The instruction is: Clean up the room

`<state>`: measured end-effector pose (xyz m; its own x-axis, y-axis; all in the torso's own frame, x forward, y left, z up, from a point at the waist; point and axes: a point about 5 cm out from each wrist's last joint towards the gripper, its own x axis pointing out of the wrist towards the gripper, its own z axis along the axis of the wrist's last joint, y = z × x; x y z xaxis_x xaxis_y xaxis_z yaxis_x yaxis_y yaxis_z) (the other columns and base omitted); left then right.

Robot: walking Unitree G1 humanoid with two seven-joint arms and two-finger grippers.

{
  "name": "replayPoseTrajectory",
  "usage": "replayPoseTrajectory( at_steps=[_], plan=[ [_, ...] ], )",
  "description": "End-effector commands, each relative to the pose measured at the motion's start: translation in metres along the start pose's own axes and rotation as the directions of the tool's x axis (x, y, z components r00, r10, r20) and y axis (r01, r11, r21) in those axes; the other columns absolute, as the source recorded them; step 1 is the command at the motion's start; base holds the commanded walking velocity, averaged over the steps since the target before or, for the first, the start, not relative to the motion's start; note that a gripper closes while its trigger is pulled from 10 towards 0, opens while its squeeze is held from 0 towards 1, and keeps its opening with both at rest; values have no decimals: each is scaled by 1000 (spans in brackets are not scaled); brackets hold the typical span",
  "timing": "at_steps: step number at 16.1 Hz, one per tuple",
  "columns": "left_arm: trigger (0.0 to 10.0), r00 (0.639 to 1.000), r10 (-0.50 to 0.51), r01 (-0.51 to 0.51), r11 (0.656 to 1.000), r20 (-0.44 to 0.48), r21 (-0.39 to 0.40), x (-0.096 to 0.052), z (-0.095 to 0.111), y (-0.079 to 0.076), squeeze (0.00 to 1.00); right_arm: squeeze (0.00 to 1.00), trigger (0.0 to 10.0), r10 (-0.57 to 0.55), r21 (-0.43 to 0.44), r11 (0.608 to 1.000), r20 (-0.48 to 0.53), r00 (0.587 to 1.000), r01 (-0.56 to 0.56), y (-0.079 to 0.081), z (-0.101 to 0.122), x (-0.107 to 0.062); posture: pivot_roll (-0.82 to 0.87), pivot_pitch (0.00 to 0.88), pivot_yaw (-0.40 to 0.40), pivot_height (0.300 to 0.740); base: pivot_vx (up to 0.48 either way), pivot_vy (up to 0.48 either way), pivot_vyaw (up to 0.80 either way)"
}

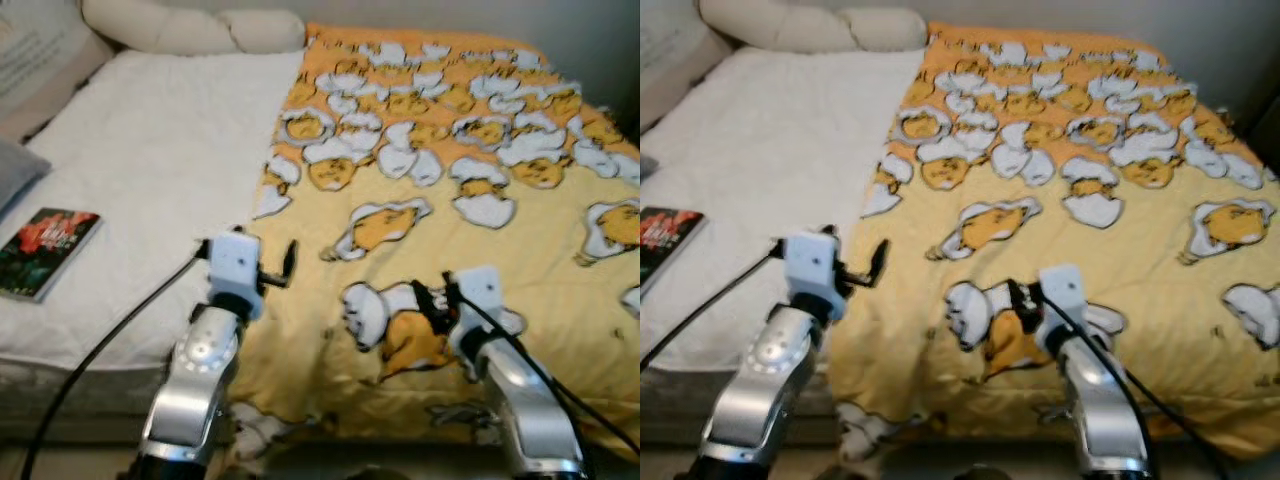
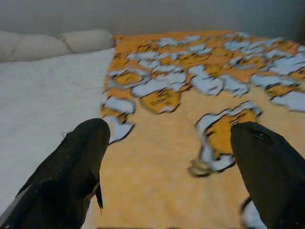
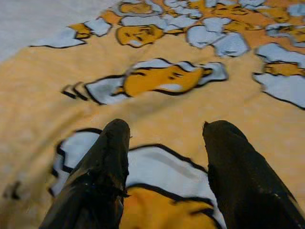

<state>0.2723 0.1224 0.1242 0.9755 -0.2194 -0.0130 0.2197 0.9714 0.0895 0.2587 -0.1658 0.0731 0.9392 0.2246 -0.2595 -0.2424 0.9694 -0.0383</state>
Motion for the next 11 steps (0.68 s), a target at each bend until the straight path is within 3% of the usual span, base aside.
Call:
replayPoseTrajectory(
  at_steps=[1, 11],
  plan=[
    [10000, 1000, 29, -29, 999, 4, 23, -1, 1, 6, 0, 0, 10000, 2, 0, 1000, 5, 1000, -2, 3, 2, 0, -71, 9, 4, 740, 0, -472, 0],
    [10000, 1000, 20, -20, 998, 0, 52, 3, 2, 6, 0, 0, 10000, -72, 3, 997, -34, 997, 72, -10, -3, -6, -84, 21, 23, 740, 0, -478, 0]
  ],
)
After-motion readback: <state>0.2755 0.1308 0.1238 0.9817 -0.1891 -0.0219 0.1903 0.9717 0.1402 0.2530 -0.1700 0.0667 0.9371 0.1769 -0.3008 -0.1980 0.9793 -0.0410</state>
